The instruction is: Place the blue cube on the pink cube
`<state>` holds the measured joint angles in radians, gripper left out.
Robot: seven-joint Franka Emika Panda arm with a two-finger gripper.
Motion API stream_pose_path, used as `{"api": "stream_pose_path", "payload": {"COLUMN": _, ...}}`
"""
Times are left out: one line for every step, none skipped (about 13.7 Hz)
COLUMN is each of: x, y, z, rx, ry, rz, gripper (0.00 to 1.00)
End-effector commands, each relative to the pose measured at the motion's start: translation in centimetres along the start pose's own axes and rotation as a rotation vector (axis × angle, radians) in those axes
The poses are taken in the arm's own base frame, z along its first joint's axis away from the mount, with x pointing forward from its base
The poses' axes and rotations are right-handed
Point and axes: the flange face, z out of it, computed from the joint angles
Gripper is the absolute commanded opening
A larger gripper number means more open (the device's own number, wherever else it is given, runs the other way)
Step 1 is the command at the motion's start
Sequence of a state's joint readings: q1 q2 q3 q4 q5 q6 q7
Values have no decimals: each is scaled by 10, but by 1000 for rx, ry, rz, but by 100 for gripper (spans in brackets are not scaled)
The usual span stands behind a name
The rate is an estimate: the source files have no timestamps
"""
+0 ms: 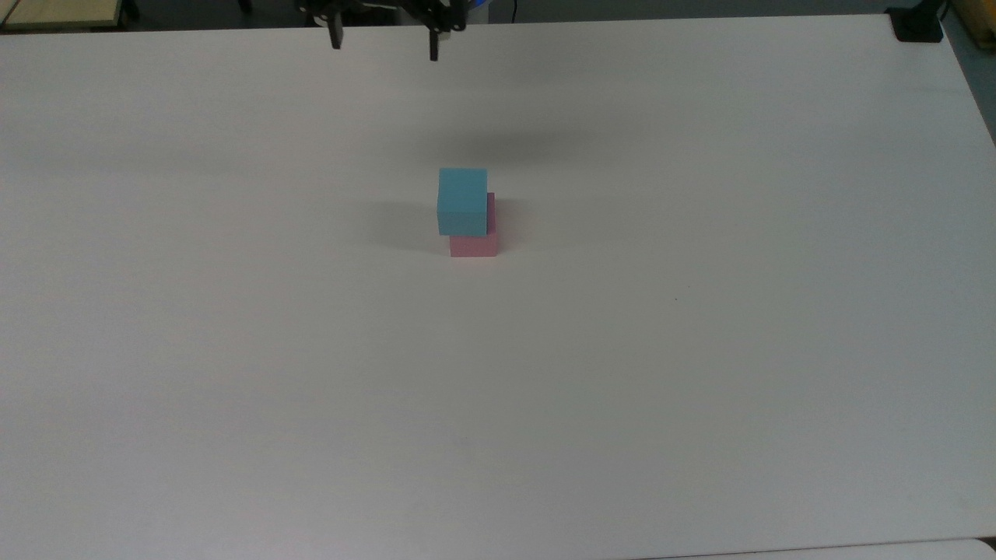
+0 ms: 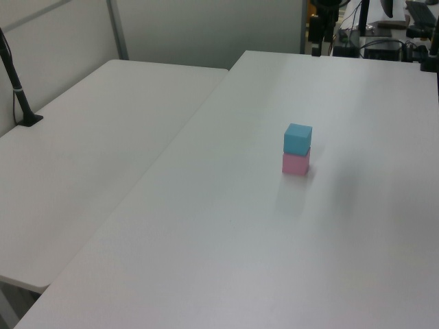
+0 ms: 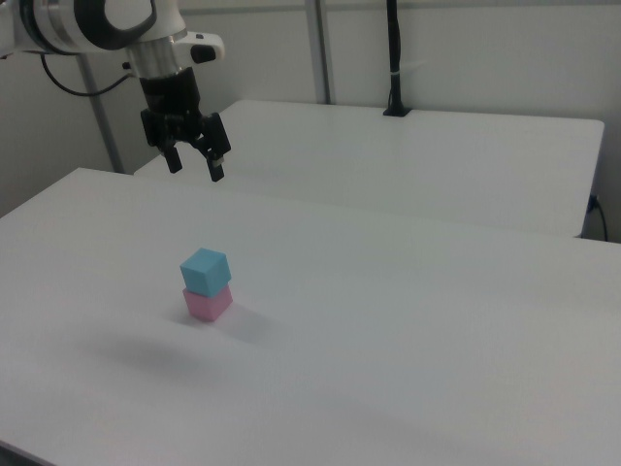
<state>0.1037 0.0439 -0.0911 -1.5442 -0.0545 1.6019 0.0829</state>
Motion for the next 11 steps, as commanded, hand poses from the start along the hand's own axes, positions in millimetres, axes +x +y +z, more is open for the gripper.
{"api": "stream_pose_path", "payload": {"x": -13, "y": 16, "z": -15, "rx": 3, "ry": -6, "rz": -61, "gripper": 100}}
{"api": "stream_pose_path", "payload": {"x": -12, "y": 20, "z": -14, "rx": 2, "ry": -5, "rz": -65, "gripper": 100}}
{"api": "stream_pose_path", "payload": {"x": -12, "y": 21, "z": -15, "rx": 3, "ry": -4, "rz": -65, "gripper": 100}}
{"api": "stream_pose_path", "payload": {"x": -12, "y": 20, "z": -15, "rx": 3, "ry": -4, "rz": -67, "gripper": 100}}
{"api": "stream_pose_path", "payload": {"x": -13, "y": 20, "z": -15, "rx": 5, "ry": -5, "rz": -67, "gripper": 100}}
{"api": "stream_pose_path", "payload": {"x": -13, "y": 21, "z": -15, "rx": 5, "ry": -5, "rz": -67, "gripper": 100}}
{"api": "stream_pose_path", "payload": {"x": -13, "y": 21, "z": -16, "rx": 7, "ry": -5, "rz": -67, "gripper": 100}}
{"api": "stream_pose_path", "payload": {"x": -13, "y": 26, "z": -15, "rx": 11, "ry": -6, "rz": -59, "gripper": 100}}
{"api": "stream_pose_path", "payload": {"x": -13, "y": 32, "z": -15, "rx": 26, "ry": -7, "rz": -44, "gripper": 100}}
{"api": "stream_pose_path", "payload": {"x": -13, "y": 29, "z": -16, "rx": 37, "ry": -5, "rz": -50, "gripper": 100}}
{"api": "stream_pose_path", "payload": {"x": -13, "y": 26, "z": -16, "rx": 37, "ry": -5, "rz": -55, "gripper": 100}}
